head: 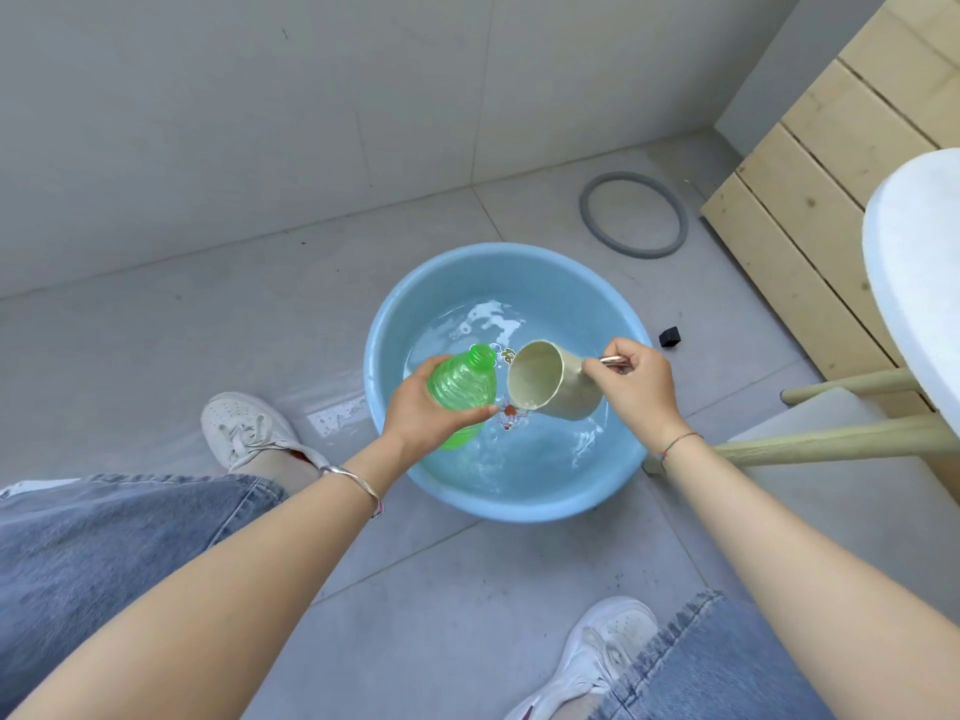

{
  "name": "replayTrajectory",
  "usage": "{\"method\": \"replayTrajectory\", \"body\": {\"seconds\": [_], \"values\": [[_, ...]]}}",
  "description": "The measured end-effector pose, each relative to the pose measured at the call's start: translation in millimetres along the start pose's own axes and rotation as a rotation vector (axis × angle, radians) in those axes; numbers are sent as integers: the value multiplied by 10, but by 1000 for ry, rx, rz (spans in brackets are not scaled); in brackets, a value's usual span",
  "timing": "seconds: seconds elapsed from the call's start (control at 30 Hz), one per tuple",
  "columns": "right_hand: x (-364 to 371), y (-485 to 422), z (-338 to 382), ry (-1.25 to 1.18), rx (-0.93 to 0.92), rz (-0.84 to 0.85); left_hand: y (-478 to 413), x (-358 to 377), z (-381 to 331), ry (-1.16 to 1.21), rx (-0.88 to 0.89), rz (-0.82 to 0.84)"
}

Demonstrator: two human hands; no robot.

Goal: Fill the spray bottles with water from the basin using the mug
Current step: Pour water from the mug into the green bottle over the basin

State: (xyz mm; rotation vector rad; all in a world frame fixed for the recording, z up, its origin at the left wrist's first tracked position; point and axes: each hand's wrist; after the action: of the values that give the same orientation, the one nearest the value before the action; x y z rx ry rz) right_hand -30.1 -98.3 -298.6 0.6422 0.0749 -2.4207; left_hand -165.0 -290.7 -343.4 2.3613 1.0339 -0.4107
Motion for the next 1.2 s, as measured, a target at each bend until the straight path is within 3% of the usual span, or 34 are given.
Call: {"method": "replayTrajectory", "body": {"seconds": [0.2,0.53,0.9,1.2], "values": [[-212,-57,443,-142,-77,-99,57,-1,-142,-7,50,-15],[-393,11,746,-129,-245,-132,103,88,-241,-36,73,-3],[-408,142,917,183,-584,-135,106,139,-275,-62,93,-20],[-411,155,999,262,-669,-151,105,136,-257,-56,72,-11]]}}
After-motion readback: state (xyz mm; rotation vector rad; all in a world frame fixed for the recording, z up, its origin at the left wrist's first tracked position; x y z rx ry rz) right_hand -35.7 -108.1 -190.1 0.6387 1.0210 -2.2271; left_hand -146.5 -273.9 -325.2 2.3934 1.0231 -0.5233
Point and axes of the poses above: each hand's wrist, its own y-axis away from the middle knuckle, its own x-axis out of the palm, z = x × y, and after that the axes turned 7 degrees about -y, right-handed
